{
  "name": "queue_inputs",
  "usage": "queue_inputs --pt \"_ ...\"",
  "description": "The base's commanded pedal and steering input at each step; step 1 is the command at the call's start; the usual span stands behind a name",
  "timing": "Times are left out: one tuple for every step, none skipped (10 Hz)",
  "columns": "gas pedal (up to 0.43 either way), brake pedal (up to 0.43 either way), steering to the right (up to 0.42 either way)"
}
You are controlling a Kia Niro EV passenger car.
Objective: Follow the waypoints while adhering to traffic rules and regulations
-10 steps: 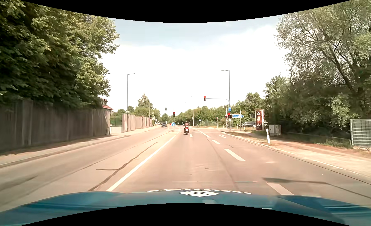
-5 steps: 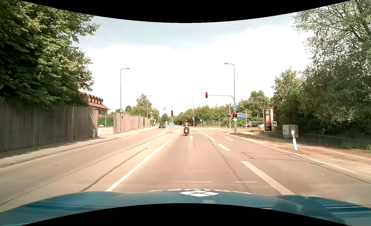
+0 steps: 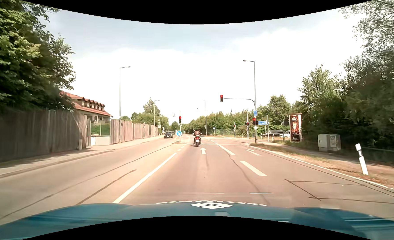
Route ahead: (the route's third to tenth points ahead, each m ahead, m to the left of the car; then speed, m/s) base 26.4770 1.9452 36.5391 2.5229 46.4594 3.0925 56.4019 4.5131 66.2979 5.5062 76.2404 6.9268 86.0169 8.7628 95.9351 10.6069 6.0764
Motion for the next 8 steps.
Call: queue_inputs --pt "0.0 0.195 -0.005" --pt "0.0 0.189 -0.005" --pt "0.0 0.195 -0.005" --pt "0.0 0.195 -0.006" --pt "0.0 0.201 -0.008" --pt "0.0 0.201 -0.01" --pt "0.0 0.201 -0.011" --pt "0.0 0.201 -0.012"
